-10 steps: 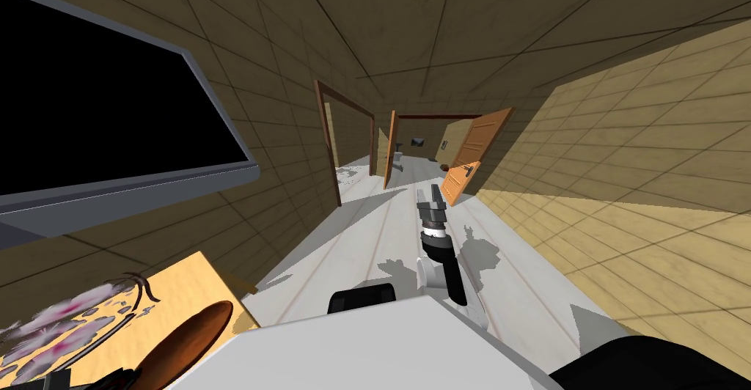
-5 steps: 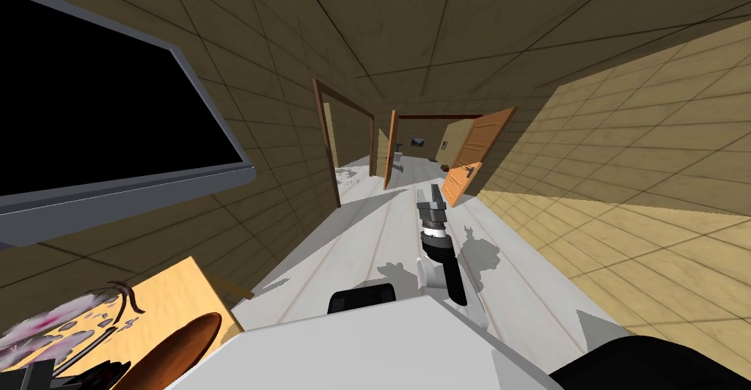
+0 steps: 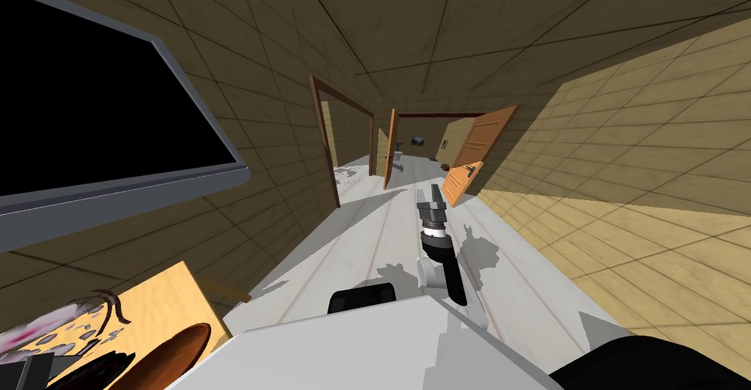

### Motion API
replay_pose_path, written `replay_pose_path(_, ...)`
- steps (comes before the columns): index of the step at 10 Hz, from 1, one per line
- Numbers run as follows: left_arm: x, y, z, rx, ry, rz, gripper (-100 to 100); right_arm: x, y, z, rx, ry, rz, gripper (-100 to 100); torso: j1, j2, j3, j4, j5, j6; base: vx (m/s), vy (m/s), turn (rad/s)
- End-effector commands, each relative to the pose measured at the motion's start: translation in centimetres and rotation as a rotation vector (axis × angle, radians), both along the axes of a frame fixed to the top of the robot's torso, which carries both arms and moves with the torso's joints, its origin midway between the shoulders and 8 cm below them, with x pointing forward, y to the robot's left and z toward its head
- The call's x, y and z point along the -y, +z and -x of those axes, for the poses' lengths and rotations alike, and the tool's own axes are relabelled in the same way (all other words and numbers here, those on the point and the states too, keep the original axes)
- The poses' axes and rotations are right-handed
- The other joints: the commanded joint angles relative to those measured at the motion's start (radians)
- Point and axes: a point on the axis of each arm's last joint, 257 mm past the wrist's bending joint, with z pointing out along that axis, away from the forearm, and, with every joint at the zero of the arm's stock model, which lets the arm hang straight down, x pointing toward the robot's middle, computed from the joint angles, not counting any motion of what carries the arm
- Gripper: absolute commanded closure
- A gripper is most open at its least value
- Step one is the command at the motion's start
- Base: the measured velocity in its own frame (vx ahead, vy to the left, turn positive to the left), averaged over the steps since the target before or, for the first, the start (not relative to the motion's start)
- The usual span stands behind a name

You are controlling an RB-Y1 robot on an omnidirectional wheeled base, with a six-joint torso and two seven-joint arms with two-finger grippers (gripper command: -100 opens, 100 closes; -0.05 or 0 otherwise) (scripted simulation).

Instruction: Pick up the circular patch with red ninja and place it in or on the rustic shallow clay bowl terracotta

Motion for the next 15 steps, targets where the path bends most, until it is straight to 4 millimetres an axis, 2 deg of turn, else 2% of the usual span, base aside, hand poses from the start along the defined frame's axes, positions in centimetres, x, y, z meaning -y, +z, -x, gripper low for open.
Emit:
replay_pose_path(1, 0.0, 0.0, 0.0, 0.0, 0.0, 0.0, -100, 0.0, 0.0, 0.0, 0.0, 0.0, 0.0, 0, 0.0, 0.0, 0.0, 0.0, 0.0, 0.0, 0.0, 0.0, 0.0)
replay_pose_path(3, 0.0, 0.0, 0.0, 0.0, 0.0, 0.0, -100, 0.0, 0.0, 0.0, 0.0, 0.0, 0.0, 0, 0.0, 0.001, 0.0, 0.0, 0.0, 0.0, 0.0, 0.0, 0.0)
replay_pose_path(4, 0.0, 0.0, 0.0, 0.0, 0.0, 0.0, 0, 0.0, 0.0, 0.0, 0.0, 0.0, 0.0, 0, 0.0, 0.001, 0.0, 0.0, 0.0, 0.0, 0.0, 0.0, 0.0)
replay_pose_path(5, -0.1, 1.1, -0.6, 0.001, -0.005, -0.001, -100, 0.0, 0.0, 0.0, 0.0, 0.0, 0.0, 0, 0.0, 0.001, 0.0, 0.0, 0.0, 0.0, -0.007, -0.005, 0.046)
replay_pose_path(9, -0.1, 4.5, -2.4, 0.001, -0.024, -0.002, -100, 0.0, 0.0, 0.0, 0.0, 0.0, 0.0, 0, -0.001, 0.002, 0.001, 0.0, 0.0, 0.0, -0.016, -0.007, 0.044)
replay_pose_path(10, -0.1, 5.0, -2.7, 0.001, -0.027, -0.001, -100, 0.0, 0.0, 0.0, 0.0, 0.0, 0.0, 0, -0.001, 0.002, 0.001, 0.0, 0.0, 0.0, -0.014, -0.009, 0.044)
replay_pose_path(11, 0.1, 4.5, -2.5, 0.001, -0.024, -0.002, -100, 0.0, 0.0, 0.0, 0.0, 0.0, 0.0, 0, -0.001, 0.002, 0.001, 0.0, 0.0, 0.0, -0.005, -0.004, 0.005)
replay_pose_path(12, 0.1, 4.6, -2.6, 0.001, -0.025, -0.001, 0, 0.0, 0.0, 0.0, 0.0, 0.0, 0.0, 0, 0.0, 0.001, 0.001, 0.0, 0.0, 0.0, 0.0, 0.0, 0.0)
replay_pose_path(15, 0.1, 4.5, -2.6, 0.001, -0.025, -0.001, 0, 0.0, 0.0, 0.0, 0.0, 0.0, 0.0, 0, 0.0, 0.001, 0.0, 0.0, 0.0, 0.0, 0.0, 0.0, 0.0)
